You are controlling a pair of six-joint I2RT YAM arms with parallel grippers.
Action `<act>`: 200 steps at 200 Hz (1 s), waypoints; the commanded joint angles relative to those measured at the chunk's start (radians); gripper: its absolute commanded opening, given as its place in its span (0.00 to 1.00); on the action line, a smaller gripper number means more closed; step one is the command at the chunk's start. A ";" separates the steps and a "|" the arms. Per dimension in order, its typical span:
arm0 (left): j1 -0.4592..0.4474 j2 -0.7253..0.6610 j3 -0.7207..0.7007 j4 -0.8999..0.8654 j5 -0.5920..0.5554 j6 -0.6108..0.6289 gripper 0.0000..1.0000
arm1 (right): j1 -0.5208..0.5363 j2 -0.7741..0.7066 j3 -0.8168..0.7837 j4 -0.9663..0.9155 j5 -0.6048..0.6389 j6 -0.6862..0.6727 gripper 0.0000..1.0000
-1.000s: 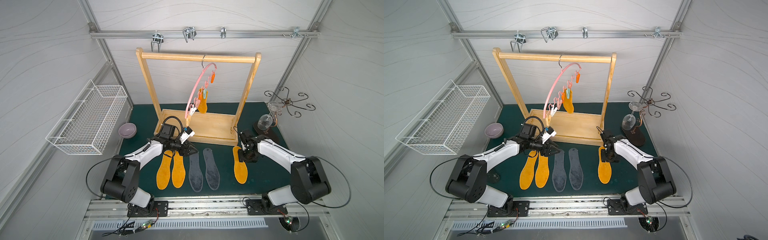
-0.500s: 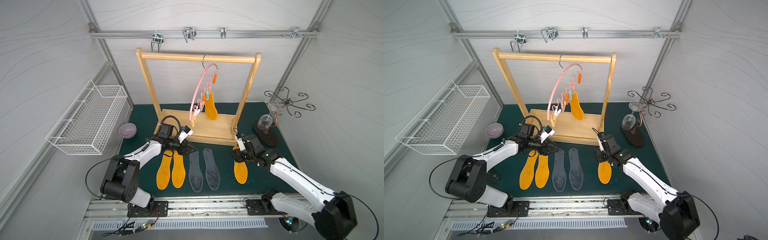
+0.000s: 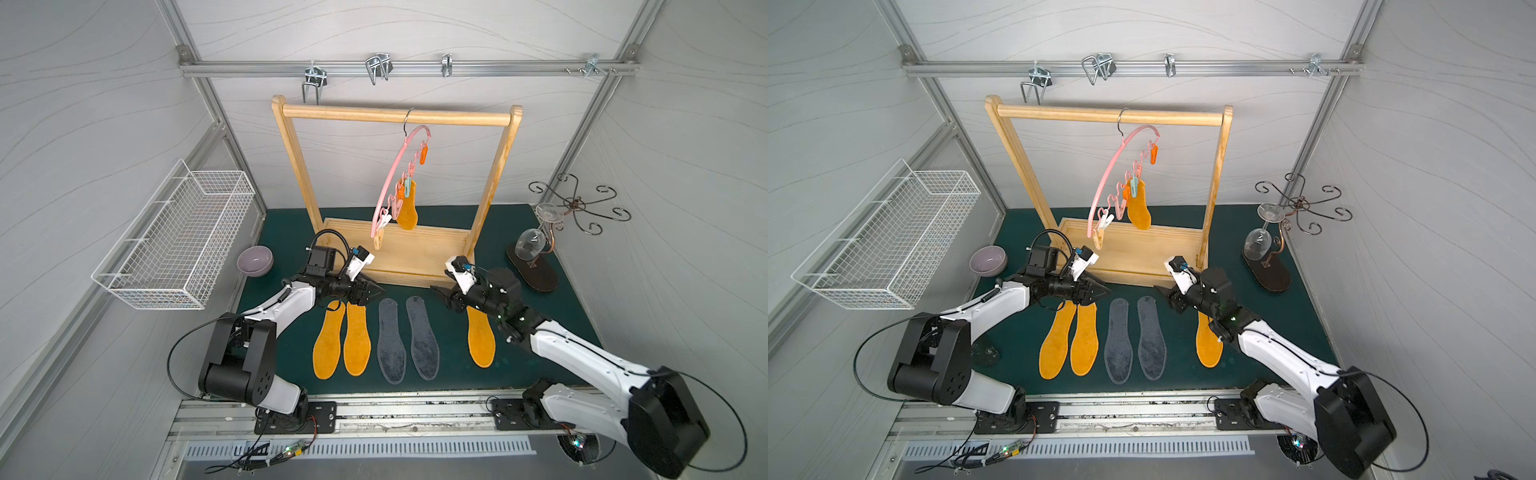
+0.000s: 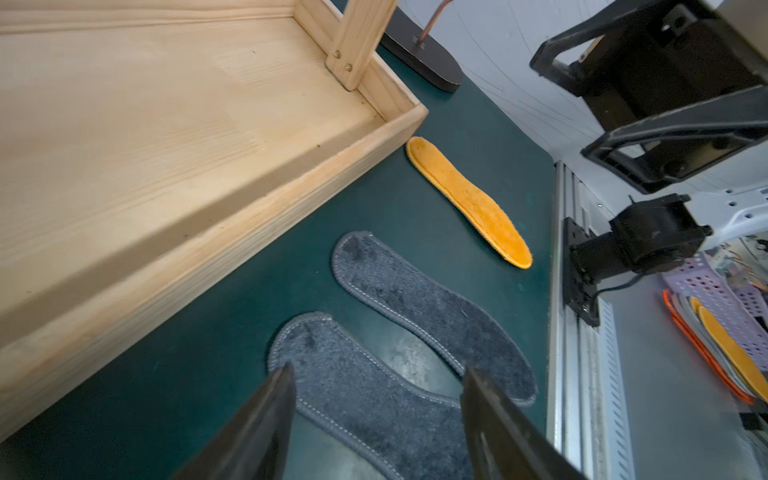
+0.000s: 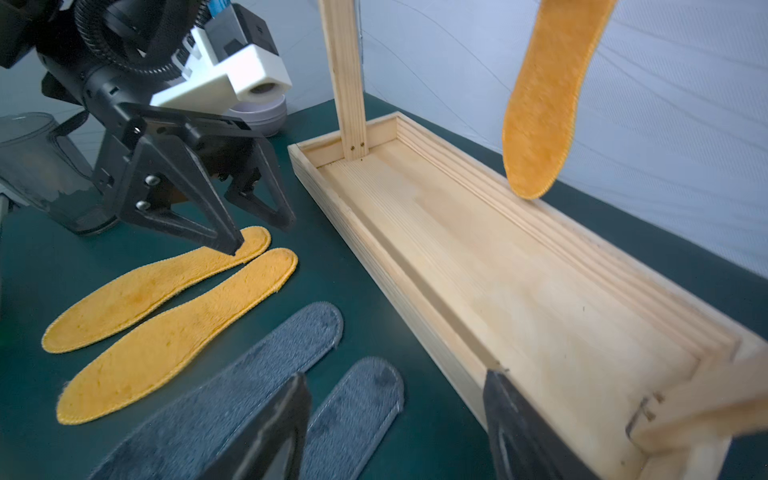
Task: Take the shoe insoles off the hanger
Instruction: Place the insole at the center of the board, then remove the insole from the hanger.
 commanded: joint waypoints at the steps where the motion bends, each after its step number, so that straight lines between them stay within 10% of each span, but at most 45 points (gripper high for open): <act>1: 0.038 -0.038 -0.009 0.085 -0.043 -0.041 0.74 | 0.003 0.089 0.088 0.145 -0.037 -0.086 0.69; 52: 0.123 -0.057 -0.019 0.104 -0.024 -0.077 0.98 | -0.039 0.313 0.238 0.310 -0.008 -0.113 0.74; 70: 0.139 -0.061 -0.025 0.112 -0.022 -0.086 1.00 | -0.070 0.379 0.285 0.361 -0.043 -0.100 0.98; 200: 0.143 -0.057 -0.023 0.097 0.042 -0.060 1.00 | -0.132 0.835 0.722 0.416 -0.060 -0.089 0.99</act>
